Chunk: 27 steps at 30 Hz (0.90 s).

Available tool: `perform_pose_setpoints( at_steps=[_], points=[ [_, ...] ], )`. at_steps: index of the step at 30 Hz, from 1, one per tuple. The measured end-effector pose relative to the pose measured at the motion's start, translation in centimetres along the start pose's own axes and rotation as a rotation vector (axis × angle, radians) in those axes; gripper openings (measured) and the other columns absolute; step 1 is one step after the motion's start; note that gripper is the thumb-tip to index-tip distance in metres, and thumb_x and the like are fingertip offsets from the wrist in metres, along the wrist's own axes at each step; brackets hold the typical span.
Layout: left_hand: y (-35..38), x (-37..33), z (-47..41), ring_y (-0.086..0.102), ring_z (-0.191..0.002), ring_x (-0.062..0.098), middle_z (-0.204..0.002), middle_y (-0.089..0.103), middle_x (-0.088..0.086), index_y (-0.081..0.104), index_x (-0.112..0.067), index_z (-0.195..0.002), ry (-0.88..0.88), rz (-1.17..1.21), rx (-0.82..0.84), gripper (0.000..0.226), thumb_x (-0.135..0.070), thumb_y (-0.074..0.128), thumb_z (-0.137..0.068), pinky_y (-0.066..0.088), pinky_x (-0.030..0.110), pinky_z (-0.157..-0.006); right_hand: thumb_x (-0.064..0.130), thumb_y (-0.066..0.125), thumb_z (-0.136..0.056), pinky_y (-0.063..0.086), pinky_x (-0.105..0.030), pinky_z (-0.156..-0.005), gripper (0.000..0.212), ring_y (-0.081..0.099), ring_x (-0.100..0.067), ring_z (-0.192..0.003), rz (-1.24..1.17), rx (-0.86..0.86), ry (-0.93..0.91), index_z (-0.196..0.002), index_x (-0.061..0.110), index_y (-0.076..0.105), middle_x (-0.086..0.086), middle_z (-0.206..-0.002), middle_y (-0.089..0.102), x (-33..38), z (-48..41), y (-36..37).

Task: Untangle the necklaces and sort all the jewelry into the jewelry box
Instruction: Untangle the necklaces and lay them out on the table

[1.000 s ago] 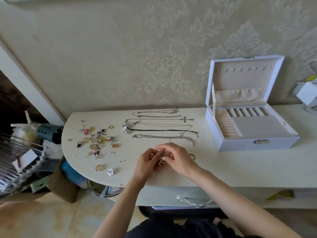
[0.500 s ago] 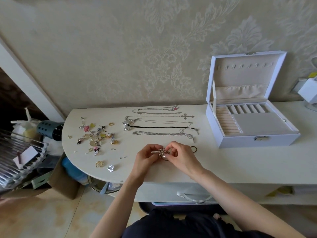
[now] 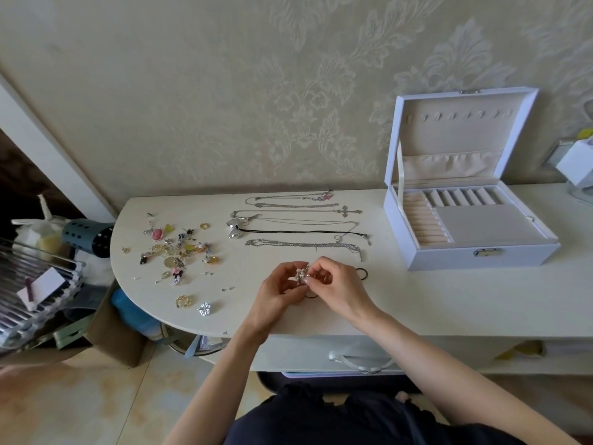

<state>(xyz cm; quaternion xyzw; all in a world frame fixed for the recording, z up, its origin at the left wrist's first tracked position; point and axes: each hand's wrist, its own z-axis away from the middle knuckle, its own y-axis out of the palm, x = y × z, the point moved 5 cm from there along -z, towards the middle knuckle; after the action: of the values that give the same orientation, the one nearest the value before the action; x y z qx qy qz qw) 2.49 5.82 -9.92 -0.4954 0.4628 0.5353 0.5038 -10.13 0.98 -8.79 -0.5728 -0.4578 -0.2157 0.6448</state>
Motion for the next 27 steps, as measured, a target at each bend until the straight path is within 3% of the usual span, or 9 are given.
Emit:
perform_pose_setpoints(
  at_steps=[3, 7, 11, 17, 19, 22, 27],
  points=[
    [-0.1, 0.0, 0.1, 0.065, -0.081, 0.012, -0.099, 0.067, 0.005, 0.058, -0.014, -0.111, 0.014, -0.019, -0.033, 0.032, 0.003, 0.062, -0.084, 0.049, 0.019, -0.067, 0.018, 0.070, -0.078, 0.043, -0.023, -0.066, 0.010, 0.050, -0.006, -0.060, -0.087, -0.024, 0.009, -0.073, 0.021, 0.062, 0.007, -0.076, 0.064, 0.1, -0.1, -0.2],
    [-0.2, 0.0, 0.1, 0.064, -0.079, 0.010, -0.100, 0.066, 0.003, 0.059, -0.013, -0.108, 0.018, -0.012, -0.058, 0.029, 0.005, 0.058, -0.086, 0.049, 0.019, -0.065, 0.009, 0.069, -0.079, 0.040, -0.013, -0.061, 0.018, 0.049, 0.000, -0.057, -0.284, -0.058, 0.093, -0.067, 0.019, 0.059, 0.009, -0.064, 0.059, 0.2, 0.1, -1.0],
    [0.0, -0.2, 0.2, 0.063, -0.074, 0.008, -0.094, 0.067, -0.001, 0.061, -0.011, -0.107, 0.014, -0.028, -0.067, 0.021, -0.004, 0.060, -0.087, 0.049, 0.019, -0.065, -0.002, 0.065, -0.079, 0.050, -0.031, -0.068, 0.021, 0.058, -0.009, -0.063, -0.451, -0.060, 0.162, -0.070, 0.016, 0.058, -0.001, -0.069, 0.064, -0.1, 0.0, -1.4],
    [0.0, -0.1, 0.2, 0.053, -0.065, 0.007, -0.075, 0.065, -0.007, 0.063, -0.011, -0.095, 0.009, -0.056, -0.114, 0.010, -0.015, 0.066, -0.087, 0.042, 0.018, -0.059, -0.001, 0.065, -0.080, 0.050, -0.020, -0.067, 0.011, 0.060, -0.010, -0.071, -0.491, -0.004, 0.132, -0.080, 0.010, 0.062, -0.002, -0.075, 0.065, 0.2, 0.1, -1.2],
    [-0.2, 0.1, 0.1, 0.052, -0.070, 0.010, -0.085, 0.063, -0.002, 0.062, -0.016, -0.091, 0.017, -0.070, -0.142, 0.010, -0.019, 0.069, -0.083, 0.042, 0.019, -0.057, -0.001, 0.065, -0.081, 0.048, -0.013, -0.065, 0.009, 0.060, -0.004, -0.068, -0.502, -0.008, 0.127, -0.085, 0.008, 0.063, 0.001, -0.076, 0.064, 0.3, 0.2, -1.3],
    [-0.3, 0.2, 0.1, 0.053, -0.074, 0.009, -0.098, 0.059, 0.007, 0.059, -0.019, -0.084, 0.045, -0.116, -0.184, 0.009, -0.017, 0.068, -0.083, 0.042, 0.020, -0.057, -0.001, 0.063, -0.083, 0.050, -0.015, -0.065, 0.014, 0.058, -0.001, -0.066, -0.522, 0.026, 0.120, -0.090, 0.011, 0.065, -0.001, -0.080, 0.062, 0.5, 0.2, -1.2],
    [-0.2, -0.2, 0.2, 0.049, -0.064, 0.011, -0.070, 0.057, -0.001, 0.057, -0.013, -0.079, 0.035, -0.030, -0.205, 0.014, -0.019, 0.068, -0.085, 0.040, 0.017, -0.053, 0.000, 0.065, -0.076, 0.048, -0.020, -0.071, 0.030, 0.053, -0.008, -0.072, -0.492, 0.174, 0.099, -0.097, 0.021, 0.064, 0.000, -0.093, 0.062, 0.7, 0.3, -0.2]
  ],
)
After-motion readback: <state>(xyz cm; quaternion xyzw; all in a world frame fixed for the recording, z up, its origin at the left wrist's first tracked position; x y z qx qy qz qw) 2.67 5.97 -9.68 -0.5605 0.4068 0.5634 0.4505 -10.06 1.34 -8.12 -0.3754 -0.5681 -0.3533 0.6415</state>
